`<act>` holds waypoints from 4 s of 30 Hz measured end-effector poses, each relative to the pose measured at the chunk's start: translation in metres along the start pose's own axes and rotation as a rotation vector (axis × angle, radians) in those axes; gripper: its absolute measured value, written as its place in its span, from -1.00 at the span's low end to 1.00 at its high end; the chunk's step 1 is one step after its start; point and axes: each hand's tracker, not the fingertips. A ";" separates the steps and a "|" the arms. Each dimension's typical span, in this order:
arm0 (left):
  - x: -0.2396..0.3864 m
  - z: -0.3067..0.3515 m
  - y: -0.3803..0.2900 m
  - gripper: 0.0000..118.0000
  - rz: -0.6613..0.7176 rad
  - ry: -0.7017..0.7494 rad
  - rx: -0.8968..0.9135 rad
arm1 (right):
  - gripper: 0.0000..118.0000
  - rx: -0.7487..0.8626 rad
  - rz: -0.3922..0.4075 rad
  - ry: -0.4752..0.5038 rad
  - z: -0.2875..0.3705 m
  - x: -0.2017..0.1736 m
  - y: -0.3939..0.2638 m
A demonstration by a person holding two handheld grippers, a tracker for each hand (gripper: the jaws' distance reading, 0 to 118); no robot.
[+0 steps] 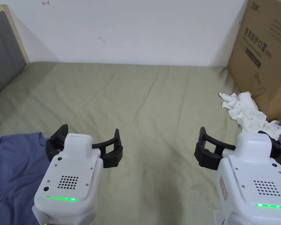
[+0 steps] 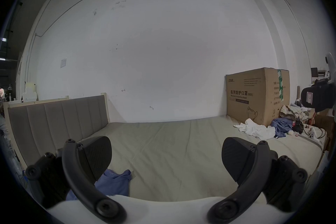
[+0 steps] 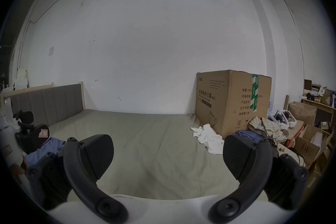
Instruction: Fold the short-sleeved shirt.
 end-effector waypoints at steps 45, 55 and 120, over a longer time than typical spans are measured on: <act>-0.004 0.003 0.015 -0.78 0.037 0.004 0.000 | -0.61 -0.031 0.035 -0.019 0.001 -0.003 0.003; -0.010 -0.001 0.016 -0.94 0.090 -0.001 -0.022 | -0.96 -0.049 0.018 -0.020 0.002 -0.001 0.001; -0.318 -0.056 -0.091 0.54 0.304 0.304 -0.773 | -0.96 -0.069 0.119 0.510 -0.067 -0.239 0.003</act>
